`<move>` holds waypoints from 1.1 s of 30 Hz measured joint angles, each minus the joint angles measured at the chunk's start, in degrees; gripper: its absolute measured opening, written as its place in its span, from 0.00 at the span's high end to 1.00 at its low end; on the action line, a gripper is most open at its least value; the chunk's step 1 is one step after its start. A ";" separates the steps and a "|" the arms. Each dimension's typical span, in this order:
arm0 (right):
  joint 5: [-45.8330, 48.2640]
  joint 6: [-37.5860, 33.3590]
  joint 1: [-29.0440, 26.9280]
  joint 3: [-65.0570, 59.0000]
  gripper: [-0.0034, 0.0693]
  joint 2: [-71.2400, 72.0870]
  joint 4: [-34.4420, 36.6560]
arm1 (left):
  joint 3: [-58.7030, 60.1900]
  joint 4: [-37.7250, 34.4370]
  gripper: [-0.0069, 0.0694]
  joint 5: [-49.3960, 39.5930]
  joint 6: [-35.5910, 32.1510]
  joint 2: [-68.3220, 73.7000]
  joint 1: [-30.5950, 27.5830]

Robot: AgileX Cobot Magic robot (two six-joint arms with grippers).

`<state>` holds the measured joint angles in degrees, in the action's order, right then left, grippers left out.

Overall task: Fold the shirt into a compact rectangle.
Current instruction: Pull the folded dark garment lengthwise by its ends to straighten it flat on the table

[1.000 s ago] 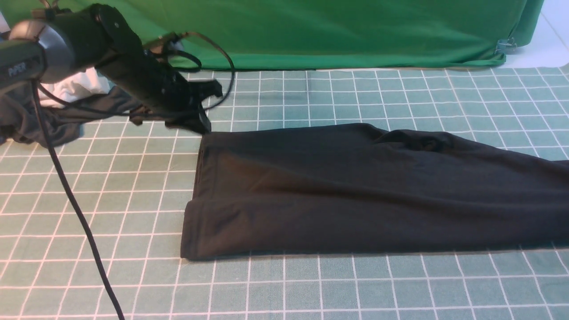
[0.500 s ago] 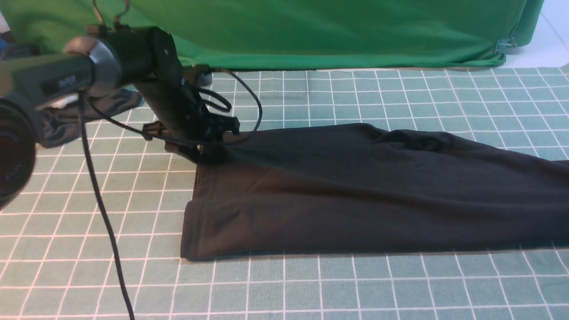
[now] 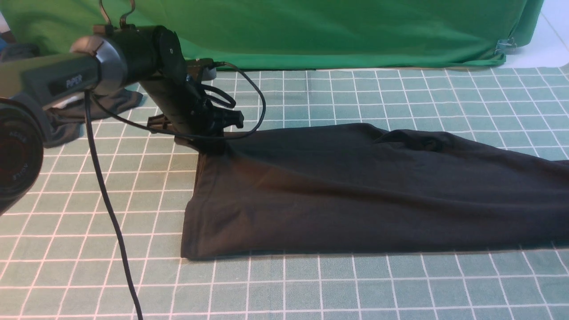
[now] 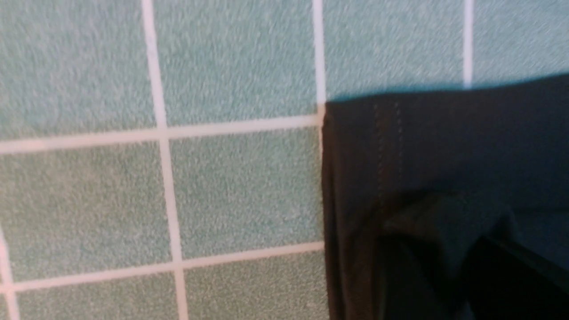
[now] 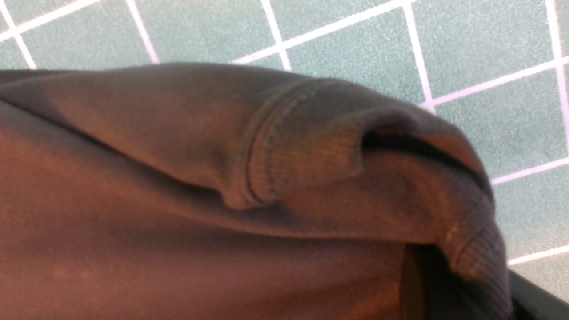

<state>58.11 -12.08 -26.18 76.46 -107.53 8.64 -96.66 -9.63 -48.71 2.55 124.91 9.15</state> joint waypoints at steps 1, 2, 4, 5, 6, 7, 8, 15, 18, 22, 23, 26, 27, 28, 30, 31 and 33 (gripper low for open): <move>0.00 0.00 0.00 0.00 0.91 0.00 0.00 | -0.23 0.00 0.74 -0.15 0.00 0.00 0.00; 0.00 0.00 0.00 0.00 0.91 0.00 0.00 | -0.23 0.00 0.75 -0.23 0.00 0.00 0.00; 0.00 0.00 0.00 0.00 0.91 0.00 0.00 | -0.28 0.00 0.85 -0.66 -0.29 0.00 0.00; -0.07 0.00 0.00 0.00 0.91 0.00 0.00 | -0.28 0.00 0.88 -1.01 -0.58 0.00 0.00; -0.07 0.00 0.00 0.00 0.91 0.00 0.00 | -0.28 0.00 0.89 -1.07 -0.71 0.00 0.00; -0.07 0.00 0.00 0.00 0.91 0.00 0.05 | -0.28 0.00 0.89 -1.11 -0.80 0.00 0.00; -0.07 0.00 0.00 0.00 0.91 0.00 0.05 | -0.28 -0.05 0.89 -1.11 -0.84 0.00 0.00; -0.07 0.00 0.00 0.00 0.91 0.00 0.16 | -1.55 -1.36 0.89 -0.90 -1.00 0.02 -1.69; -0.07 0.00 0.00 0.00 0.91 0.00 0.33 | -3.79 -3.42 0.89 -0.39 -1.04 0.07 -3.04; -0.07 0.18 0.00 0.00 0.91 0.00 0.55 | -6.35 -5.82 0.89 1.16 -1.46 0.07 -4.71; -0.07 0.18 0.00 0.00 0.91 0.00 0.69 | -6.54 -5.90 0.89 1.31 -1.65 0.07 -4.96; -0.29 0.25 0.06 0.00 0.91 0.00 1.40 | -6.61 -6.10 0.89 1.61 -2.25 0.61 -5.25; -0.54 0.25 0.22 0.00 0.91 0.00 1.48 | -6.61 -6.18 0.89 1.75 -2.55 1.06 -5.25; -0.56 0.25 0.45 0.00 0.91 0.00 1.53 | -6.61 -6.25 0.89 1.75 -2.55 1.36 -5.25; -0.96 0.25 1.20 0.00 0.91 0.00 1.54 | -6.61 -6.52 0.89 1.61 -2.55 2.59 -5.25; -0.97 0.30 1.54 0.00 0.91 0.00 1.54 | -6.61 -6.51 0.89 1.29 -2.55 2.87 -5.25; -0.97 0.24 2.20 0.00 0.91 0.00 1.59 | -6.61 -6.51 0.89 0.38 -2.55 2.93 -5.30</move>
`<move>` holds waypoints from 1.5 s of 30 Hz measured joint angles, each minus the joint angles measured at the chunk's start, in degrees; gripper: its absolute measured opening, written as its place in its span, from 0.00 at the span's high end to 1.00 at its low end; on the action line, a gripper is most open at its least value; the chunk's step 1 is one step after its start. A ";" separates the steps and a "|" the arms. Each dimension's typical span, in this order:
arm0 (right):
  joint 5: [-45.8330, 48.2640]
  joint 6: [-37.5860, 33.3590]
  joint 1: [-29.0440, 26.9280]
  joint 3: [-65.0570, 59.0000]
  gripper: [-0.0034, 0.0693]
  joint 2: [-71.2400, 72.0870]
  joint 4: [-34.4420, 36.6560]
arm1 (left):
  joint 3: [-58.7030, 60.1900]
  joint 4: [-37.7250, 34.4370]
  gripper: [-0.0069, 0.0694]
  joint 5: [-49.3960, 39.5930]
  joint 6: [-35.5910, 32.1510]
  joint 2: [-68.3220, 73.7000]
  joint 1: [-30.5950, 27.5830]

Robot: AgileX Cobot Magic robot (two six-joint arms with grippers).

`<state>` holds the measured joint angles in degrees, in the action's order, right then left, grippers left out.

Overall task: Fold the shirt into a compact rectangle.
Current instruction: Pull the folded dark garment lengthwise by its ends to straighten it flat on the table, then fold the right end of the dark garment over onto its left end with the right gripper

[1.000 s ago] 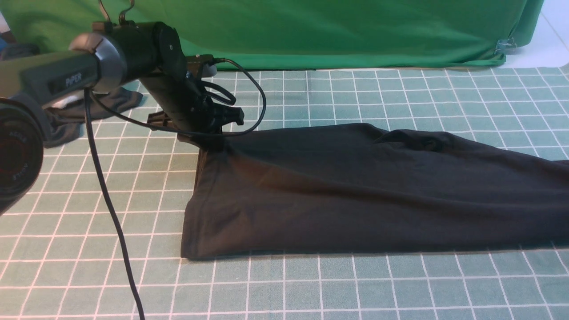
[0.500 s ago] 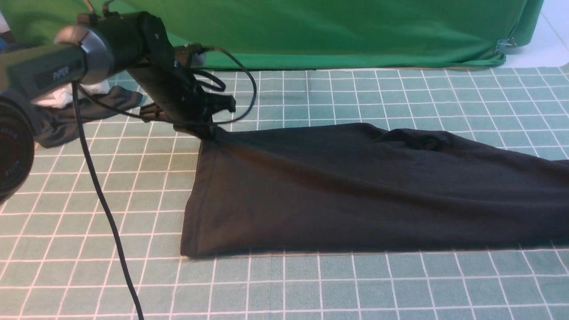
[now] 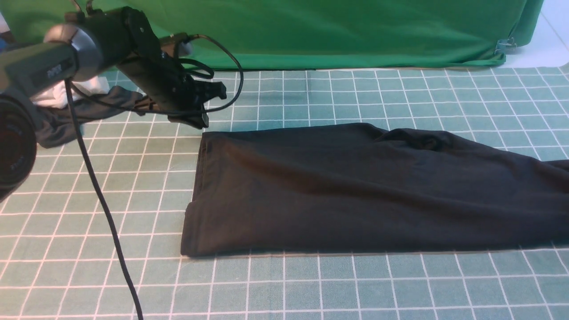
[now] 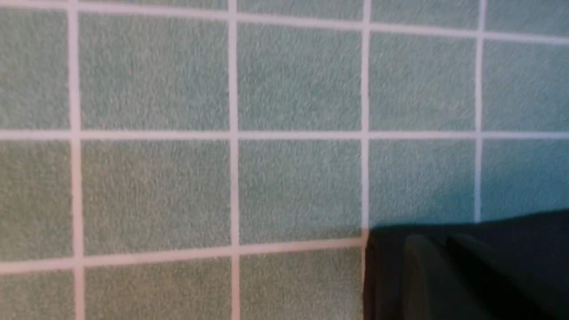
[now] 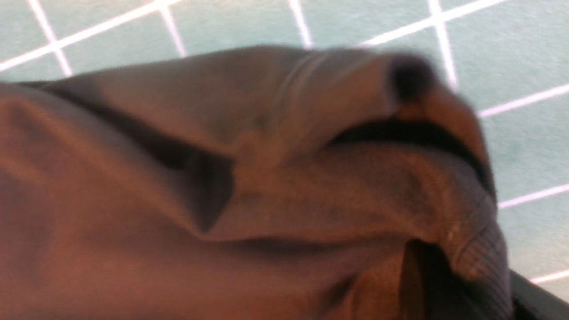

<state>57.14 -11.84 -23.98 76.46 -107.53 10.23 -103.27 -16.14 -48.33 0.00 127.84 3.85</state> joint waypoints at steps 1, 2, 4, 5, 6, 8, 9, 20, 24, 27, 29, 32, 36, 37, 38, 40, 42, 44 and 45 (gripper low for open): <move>0.13 0.00 0.25 0.07 0.91 0.00 0.00 | -0.12 0.00 0.89 -0.72 0.00 0.00 -0.06; 0.99 0.00 0.71 0.69 0.91 0.00 0.13 | -0.80 -0.26 0.89 -2.11 0.00 -0.16 -0.21; 4.24 -0.04 1.09 3.18 0.91 0.36 0.27 | -2.64 -0.34 0.89 -4.97 0.00 -0.77 -0.66; 5.62 -0.04 1.09 4.33 0.91 0.78 0.27 | -3.83 -0.34 0.89 -6.10 0.00 -1.08 -0.89; 6.73 -0.04 1.09 5.67 0.91 1.14 0.33 | -4.65 -0.34 0.89 -7.26 0.00 -1.34 -1.00; 10.24 0.24 1.09 8.63 0.91 2.59 0.47 | -7.61 -0.43 0.89 -10.43 0.00 -2.21 -1.32; 10.89 0.88 1.19 9.62 0.91 3.70 0.77 | -9.09 -0.49 0.89 -11.71 0.00 -2.52 -1.55; 12.65 14.95 19.28 11.60 0.91 16.64 1.48 | -16.54 -2.17 0.89 -21.18 -2.80 -7.30 -2.69; 9.22 19.59 32.53 11.66 0.91 16.53 1.79 | -16.54 -2.26 0.89 -21.48 -3.00 -10.17 -2.76; 3.66 23.28 40.41 11.66 0.91 15.38 1.84 | -15.91 -2.32 0.89 -21.42 -3.20 -12.55 -2.76; -1.42 26.10 46.98 11.66 0.91 13.70 2.09 | -14.21 -2.32 0.89 -21.49 -3.24 -14.63 -2.76; -7.93 27.89 53.16 11.66 0.91 10.97 3.43 | -11.51 -2.07 0.89 -21.49 -3.38 -17.20 -2.76; -17.87 28.39 62.07 11.66 0.90 4.16 6.50 | -7.21 -1.77 0.89 -21.77 -4.40 -19.46 -2.76; -20.81 28.39 63.70 11.66 0.90 2.45 7.31 | -6.72 -1.71 0.89 -21.82 -4.52 -19.58 -2.76; -22.32 28.39 64.87 11.66 0.89 1.06 7.59 | -6.61 -1.63 0.89 -21.89 -4.59 -19.58 -2.76; -26.73 28.51 66.97 11.61 0.87 -1.68 8.00 | -6.33 -1.63 0.89 -21.89 -4.59 -19.58 -2.76; -32.48 28.63 68.97 11.61 0.85 -4.93 8.23 | -6.20 -1.74 0.89 -21.89 -4.59 -19.58 -2.76; -38.20 28.98 70.58 11.61 0.80 -7.77 8.38 | -6.20 -1.87 0.89 -21.89 -4.59 -19.58 -2.76; -38.53 28.98 70.85 11.55 0.79 -8.18 8.38 | -6.20 -1.87 0.89 -21.89 -4.59 -19.58 -2.76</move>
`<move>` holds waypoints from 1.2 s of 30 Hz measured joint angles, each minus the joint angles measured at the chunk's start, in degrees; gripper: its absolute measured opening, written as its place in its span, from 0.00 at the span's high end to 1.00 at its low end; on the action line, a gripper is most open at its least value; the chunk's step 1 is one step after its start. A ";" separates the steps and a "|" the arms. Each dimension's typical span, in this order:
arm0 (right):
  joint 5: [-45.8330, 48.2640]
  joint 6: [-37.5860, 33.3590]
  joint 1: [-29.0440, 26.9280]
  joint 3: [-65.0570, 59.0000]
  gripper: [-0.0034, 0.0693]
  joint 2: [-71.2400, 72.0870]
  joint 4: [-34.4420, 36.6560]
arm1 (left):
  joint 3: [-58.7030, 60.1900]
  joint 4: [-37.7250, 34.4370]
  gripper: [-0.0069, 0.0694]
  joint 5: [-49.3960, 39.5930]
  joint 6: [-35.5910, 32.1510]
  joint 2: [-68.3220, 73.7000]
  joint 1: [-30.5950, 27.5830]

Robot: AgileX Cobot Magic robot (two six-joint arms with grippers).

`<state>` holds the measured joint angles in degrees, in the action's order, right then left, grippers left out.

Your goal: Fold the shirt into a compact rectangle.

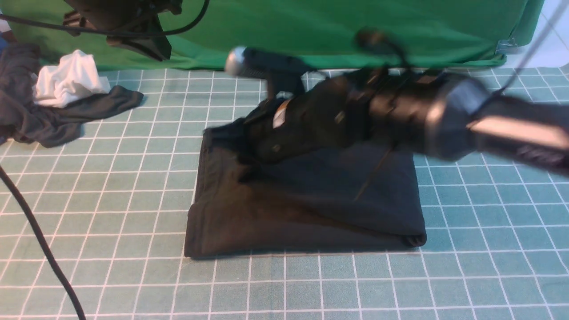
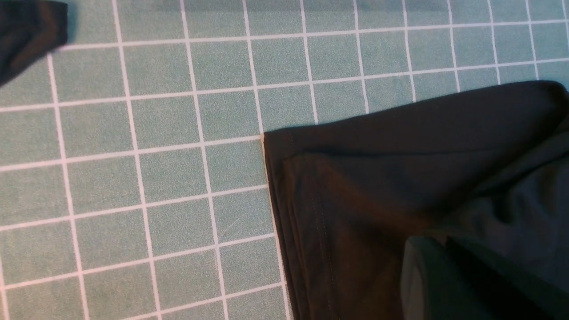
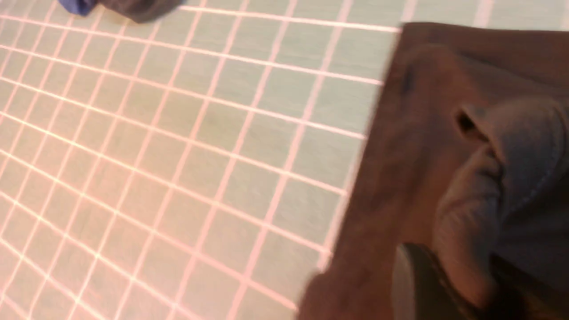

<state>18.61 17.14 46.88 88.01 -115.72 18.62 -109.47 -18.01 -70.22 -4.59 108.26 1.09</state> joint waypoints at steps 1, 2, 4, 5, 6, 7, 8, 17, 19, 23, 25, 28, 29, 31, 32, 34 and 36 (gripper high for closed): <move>-1.89 0.08 0.64 0.00 0.73 -1.06 0.05 | 0.00 0.00 0.89 0.00 0.00 0.00 0.00; -2.41 0.20 0.86 0.00 0.67 -1.40 0.11 | 0.00 0.00 0.89 0.00 0.00 0.00 0.00; -2.52 0.26 1.07 0.00 0.58 -1.52 0.24 | 0.00 0.00 0.89 0.00 0.05 0.00 0.00; -2.05 0.26 1.05 0.00 0.49 -1.35 0.25 | 0.00 0.00 0.89 0.00 0.12 0.00 0.00; 0.80 -1.03 0.84 0.00 0.35 -0.15 0.25 | 0.00 0.00 0.89 0.00 0.12 0.00 0.00; 1.76 -1.57 0.78 0.00 0.34 0.07 0.16 | 0.00 0.00 0.89 0.00 0.12 0.00 0.00; 4.46 -3.71 0.44 0.00 0.29 1.54 0.13 | 0.00 0.00 0.89 0.00 0.18 0.00 0.00; 31.02 -17.79 -9.99 0.05 0.81 22.58 -0.79 | 0.00 0.00 0.89 0.00 0.37 0.00 0.00; 33.39 -19.19 -11.96 0.10 0.87 25.83 -1.04 | 0.00 0.00 0.89 0.00 0.37 0.00 0.00; 43.66 -22.05 -18.85 0.14 0.92 37.41 -4.35 | 0.00 0.00 0.89 0.00 0.37 0.00 0.00; 48.13 -23.06 -20.97 -0.14 0.92 43.46 -8.48 | 0.00 0.00 0.89 0.00 0.43 0.00 0.00; 49.70 -23.85 -21.85 -1.18 0.91 49.53 -12.65 | 0.00 0.07 0.89 0.00 0.31 0.00 0.00; 49.86 -24.04 -21.97 -2.32 0.91 53.49 -14.57 | 0.00 0.18 0.89 0.00 0.13 0.00 0.00; 49.72 -24.35 -22.04 -3.95 0.90 57.60 -15.59 | 0.00 0.18 0.89 0.00 0.08 0.00 0.00; 49.30 -24.73 -22.15 -6.63 0.90 62.38 -15.92 | 0.00 0.12 0.89 0.00 0.08 0.00 0.00; 46.78 -24.97 -22.22 -11.64 0.90 69.34 -15.90 | 0.00 0.01 0.89 0.00 0.08 0.00 0.05; 44.41 -25.15 -22.22 -14.78 0.90 72.55 -15.77 | 0.00 0.01 0.89 0.00 0.08 0.00 0.05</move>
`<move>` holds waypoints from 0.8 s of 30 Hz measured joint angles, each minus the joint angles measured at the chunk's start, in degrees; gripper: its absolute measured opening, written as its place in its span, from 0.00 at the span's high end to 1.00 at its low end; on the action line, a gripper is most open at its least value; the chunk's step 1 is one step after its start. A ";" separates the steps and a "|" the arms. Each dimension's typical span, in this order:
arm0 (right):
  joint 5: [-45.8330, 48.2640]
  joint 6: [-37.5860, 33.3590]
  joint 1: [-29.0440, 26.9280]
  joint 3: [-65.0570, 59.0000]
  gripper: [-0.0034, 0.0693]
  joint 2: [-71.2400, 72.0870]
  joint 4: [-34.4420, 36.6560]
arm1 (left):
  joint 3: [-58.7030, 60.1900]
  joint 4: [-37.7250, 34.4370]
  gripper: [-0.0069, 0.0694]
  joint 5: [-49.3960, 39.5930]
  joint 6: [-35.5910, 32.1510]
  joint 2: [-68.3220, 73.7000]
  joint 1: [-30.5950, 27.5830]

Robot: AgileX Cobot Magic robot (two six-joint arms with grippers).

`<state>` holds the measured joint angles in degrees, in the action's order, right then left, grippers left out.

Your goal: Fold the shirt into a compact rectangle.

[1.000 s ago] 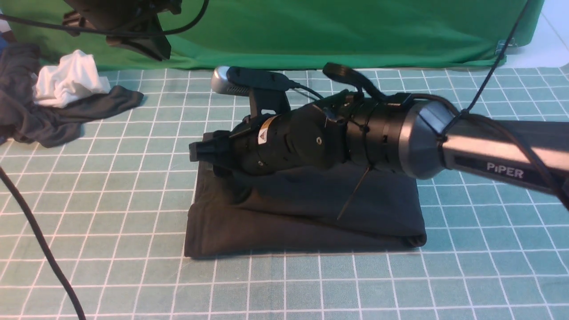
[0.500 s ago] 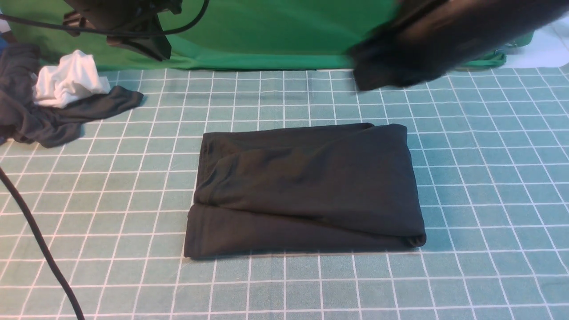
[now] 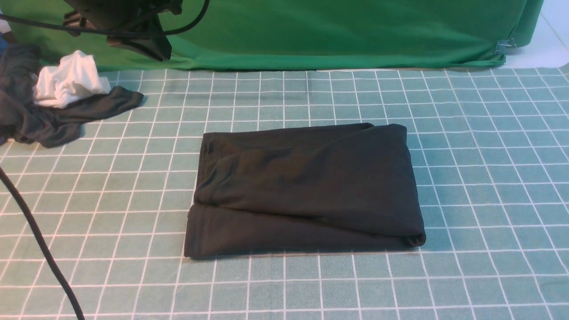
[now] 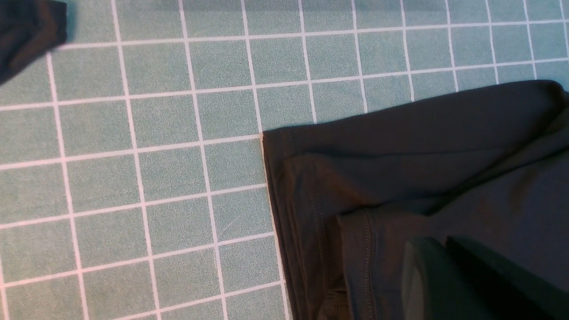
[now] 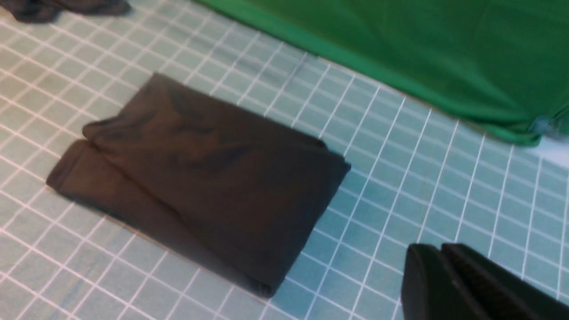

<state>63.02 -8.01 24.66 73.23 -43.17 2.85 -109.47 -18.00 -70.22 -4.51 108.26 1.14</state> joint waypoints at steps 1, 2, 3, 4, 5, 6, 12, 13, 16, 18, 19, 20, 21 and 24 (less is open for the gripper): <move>-4.36 0.00 0.00 -5.99 0.90 4.35 0.07 | 0.00 0.00 0.89 0.00 0.00 0.00 0.00; -8.14 -0.04 0.00 -10.22 0.90 7.25 0.07 | 0.00 0.00 0.89 0.00 0.00 0.00 0.00; -10.55 -0.04 0.00 -12.01 0.90 8.89 0.23 | 0.00 0.00 0.89 0.00 0.00 0.00 0.00; -16.64 0.13 0.00 -19.35 0.90 12.26 0.79 | 0.00 0.00 0.89 0.00 0.00 0.00 0.00; -22.02 0.52 0.00 -24.06 0.90 14.71 1.52 | 0.00 0.00 0.89 0.00 0.00 0.00 0.00; -23.87 0.67 0.00 -25.91 0.90 15.08 1.78 | 0.00 0.00 0.89 0.00 0.00 0.00 0.00; -53.12 1.84 0.00 -47.55 0.88 19.89 3.07 | 0.00 0.00 0.89 0.00 -0.13 0.00 0.00; -55.72 1.88 0.00 -48.82 0.88 19.89 3.07 | 0.00 0.00 0.89 0.00 -0.13 0.00 0.00; -60.81 1.94 0.00 -51.64 0.87 19.94 3.13 | 0.00 0.00 0.89 0.00 -0.13 0.00 0.00; -62.17 1.94 0.00 -52.91 0.87 19.96 3.13 | 0.00 -0.04 0.89 0.00 -0.13 0.00 0.00; -62.34 1.94 0.00 -53.02 0.86 19.96 3.13 | 0.00 -0.04 0.89 0.00 -0.13 0.00 0.00; -63.02 2.04 0.00 -53.67 0.86 19.96 3.13 | 0.00 -0.19 0.89 0.00 -0.13 0.00 0.00; -63.02 2.00 0.00 -54.17 0.85 19.96 3.13 | 0.00 -0.26 0.89 0.00 -0.13 0.00 0.00; -63.02 2.00 0.00 -55.47 0.84 19.96 3.13 | 0.00 -0.26 0.89 0.00 -0.13 0.00 0.00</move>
<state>0.00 -6.01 24.66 17.75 -23.21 5.98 -109.47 -18.26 -70.22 -4.64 108.26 1.14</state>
